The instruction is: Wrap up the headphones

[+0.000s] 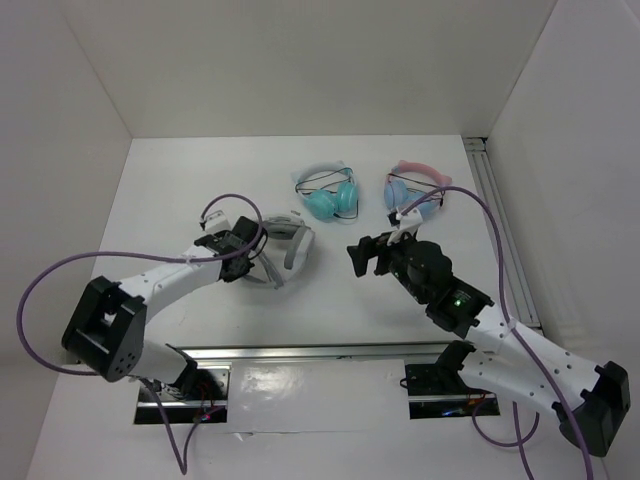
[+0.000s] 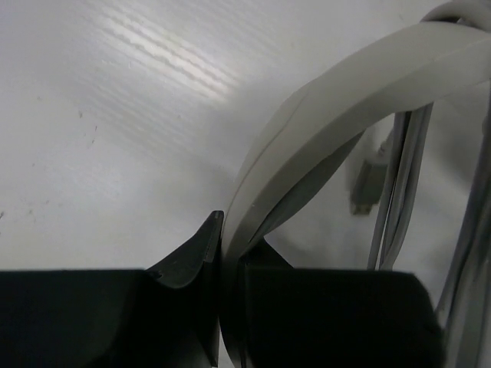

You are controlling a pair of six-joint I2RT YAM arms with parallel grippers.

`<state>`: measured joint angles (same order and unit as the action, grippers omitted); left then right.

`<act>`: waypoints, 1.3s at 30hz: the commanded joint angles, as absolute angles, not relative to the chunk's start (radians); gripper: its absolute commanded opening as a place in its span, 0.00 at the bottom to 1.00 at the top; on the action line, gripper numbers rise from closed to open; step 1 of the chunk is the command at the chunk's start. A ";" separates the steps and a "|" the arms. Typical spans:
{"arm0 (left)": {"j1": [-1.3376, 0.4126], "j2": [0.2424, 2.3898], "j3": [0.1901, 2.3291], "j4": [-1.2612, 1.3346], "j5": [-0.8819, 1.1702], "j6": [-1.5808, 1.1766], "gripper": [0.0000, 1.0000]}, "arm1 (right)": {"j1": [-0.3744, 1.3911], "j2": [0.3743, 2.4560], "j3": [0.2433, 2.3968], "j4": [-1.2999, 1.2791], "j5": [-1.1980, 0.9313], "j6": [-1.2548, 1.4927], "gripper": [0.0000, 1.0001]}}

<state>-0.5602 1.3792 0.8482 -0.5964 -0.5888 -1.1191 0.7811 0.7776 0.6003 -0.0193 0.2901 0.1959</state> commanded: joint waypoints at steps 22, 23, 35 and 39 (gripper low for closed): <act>-0.449 1.237 0.883 -0.501 -0.452 -1.086 1.00 | 0.891 0.769 0.824 -0.162 0.267 0.225 1.00; -0.471 1.206 0.897 -0.552 -0.462 -1.086 1.00 | 0.903 0.769 0.872 -0.182 0.267 0.235 1.00; -0.621 0.786 1.161 -0.932 -0.531 -0.809 1.00 | 0.937 0.701 1.322 -0.769 0.440 0.345 1.00; -0.630 0.596 1.196 -1.047 -0.552 -0.746 1.00 | 0.937 0.660 1.371 -0.951 0.547 0.365 1.00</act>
<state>-0.6254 0.6872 1.1530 -0.8982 -0.5041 -0.8333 0.9318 0.6750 1.3231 -0.7151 0.4294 0.3328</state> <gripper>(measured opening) 1.001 0.999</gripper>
